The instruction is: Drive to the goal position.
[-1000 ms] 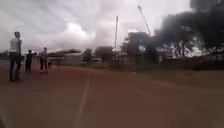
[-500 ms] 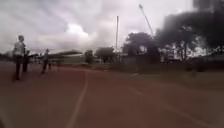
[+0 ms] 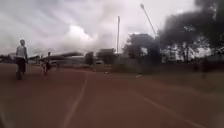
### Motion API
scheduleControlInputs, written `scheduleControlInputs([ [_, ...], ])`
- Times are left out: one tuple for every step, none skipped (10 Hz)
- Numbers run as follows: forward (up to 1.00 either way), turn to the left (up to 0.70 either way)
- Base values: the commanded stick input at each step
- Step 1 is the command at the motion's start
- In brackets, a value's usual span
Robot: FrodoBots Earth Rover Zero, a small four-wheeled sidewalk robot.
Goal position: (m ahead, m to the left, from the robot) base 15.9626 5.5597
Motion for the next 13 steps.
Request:
scheduleControlInputs([
  [0.85, 0.00],
  [0.85, 0.00],
  [0.85, 0.00],
  [0.85, 0.00],
  [0.85, 0.00],
  [0.85, 0.00],
  [0.85, 0.00],
  [0.85, 0.00],
  [0.85, 0.00],
  [0.85, 0.00],
  [0.85, 0.00],
  [0.85, 0.00],
  [0.85, 0.00],
])
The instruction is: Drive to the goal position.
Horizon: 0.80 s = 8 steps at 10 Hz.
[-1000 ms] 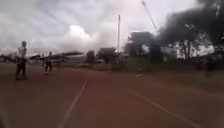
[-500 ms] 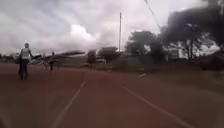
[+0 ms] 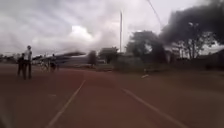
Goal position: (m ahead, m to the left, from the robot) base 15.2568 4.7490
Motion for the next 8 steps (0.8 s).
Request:
scheduleControlInputs([
  [0.85, 0.00],
  [0.85, 0.00],
  [0.85, 0.00],
  [0.85, 0.00],
  [0.85, 0.00],
  [0.85, 0.00],
  [0.85, 0.00],
  [0.85, 0.00],
])
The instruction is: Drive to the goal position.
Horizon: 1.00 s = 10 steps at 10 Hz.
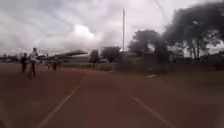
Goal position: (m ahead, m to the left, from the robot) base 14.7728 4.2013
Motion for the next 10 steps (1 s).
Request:
scheduleControlInputs([
  [0.85, 0.00],
  [0.85, 0.00],
  [0.85, 0.00],
  [0.85, 0.00],
  [0.85, 0.00],
  [0.85, 0.00],
  [0.85, 0.00],
  [0.85, 0.00],
  [0.85, 0.00],
  [0.85, 0.00],
])
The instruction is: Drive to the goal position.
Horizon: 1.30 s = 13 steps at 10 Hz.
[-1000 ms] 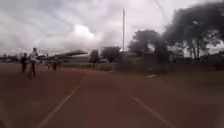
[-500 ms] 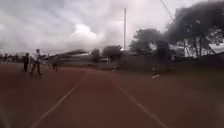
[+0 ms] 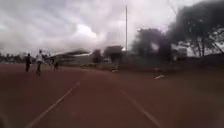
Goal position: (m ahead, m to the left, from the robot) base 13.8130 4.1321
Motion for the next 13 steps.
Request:
scheduleControlInputs([
  [0.85, 0.00],
  [0.85, 0.00],
  [0.85, 0.00],
  [0.85, 0.00],
  [0.85, 0.00],
  [0.85, 0.00],
  [0.85, 0.00],
  [0.85, 0.00],
  [0.85, 0.00],
  [0.85, 0.00],
  [0.85, 0.00],
  [0.85, 0.00],
  [0.85, 0.00],
])
